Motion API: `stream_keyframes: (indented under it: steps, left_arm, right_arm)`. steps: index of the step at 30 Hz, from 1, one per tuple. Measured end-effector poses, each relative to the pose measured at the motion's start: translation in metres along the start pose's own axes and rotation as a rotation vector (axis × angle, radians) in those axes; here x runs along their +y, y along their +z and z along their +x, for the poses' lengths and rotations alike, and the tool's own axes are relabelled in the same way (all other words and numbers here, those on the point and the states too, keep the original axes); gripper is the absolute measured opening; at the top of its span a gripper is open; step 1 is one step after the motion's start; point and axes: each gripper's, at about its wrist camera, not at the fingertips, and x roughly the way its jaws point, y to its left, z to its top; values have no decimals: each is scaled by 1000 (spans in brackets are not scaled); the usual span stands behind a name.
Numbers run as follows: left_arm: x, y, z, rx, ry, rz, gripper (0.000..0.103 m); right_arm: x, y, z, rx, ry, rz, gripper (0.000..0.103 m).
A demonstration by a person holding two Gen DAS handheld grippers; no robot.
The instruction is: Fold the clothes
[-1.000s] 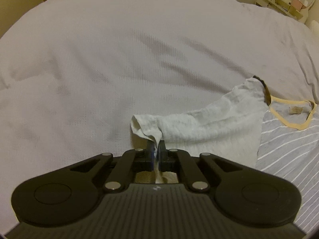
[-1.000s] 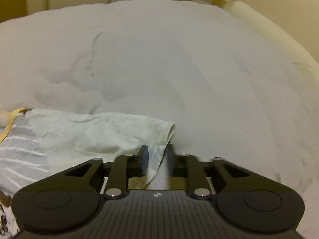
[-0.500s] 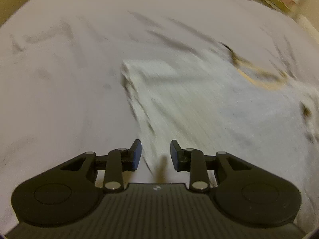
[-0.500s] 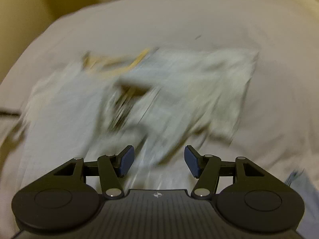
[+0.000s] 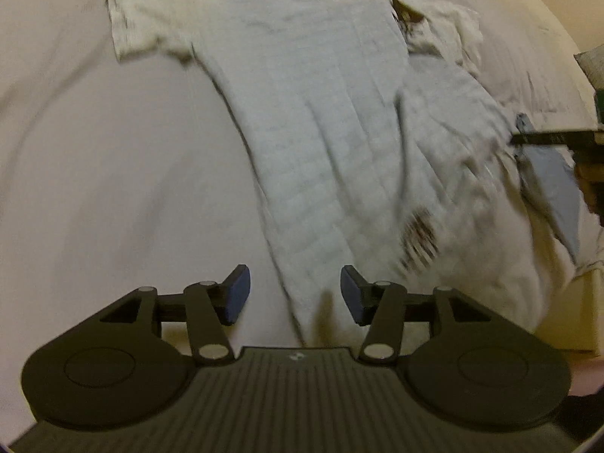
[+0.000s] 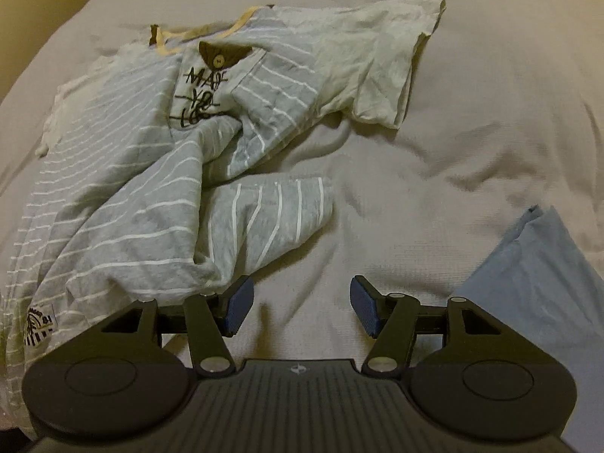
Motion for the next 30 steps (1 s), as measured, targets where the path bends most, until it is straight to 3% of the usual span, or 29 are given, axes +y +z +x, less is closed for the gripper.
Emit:
stream_keyframes:
  steps: [4,7,9,10,14,18,19,21,23,27,30]
  left_arm:
    - [-10,-30,15,60,21,-63,49]
    - [-18,-45,25,83,34,-85,30]
    - [-25,-52,27,81,28,-92,6]
    - [-27,-55,27,77,24,-94,2]
    - [-29,-61,25,54,32,-97,3]
    - [-25,-65,28,52,35,-123,9]
    - [-24,-64,29,51,33,-129,10]
    - [-21,-65,30,53,30,-141,10]
    - [-20,-64,30,58,23,-142,6]
    - [-21,-58,17,53,-11,-113,1]
    - [-20,-54,-7,27,-45,-58,1]
  right_arm:
    - [-3,8,7,-14,3,-69,66]
    - [-3,20,21,-26,3,-156,66]
    - [-3,29,31,-28,9,-213,66]
    - [-3,34,35,-32,23,-228,66]
    - [-7,52,51,-57,95,-253,66]
    - [-6,63,76,-4,165,-298,65]
    - [-6,64,82,23,182,-307,63]
    - [-11,66,86,57,207,-274,32]
    - [-15,63,77,50,203,-207,9]
    - [-26,40,25,-4,91,-56,8]
    - [-32,5,-30,-20,8,58,7]
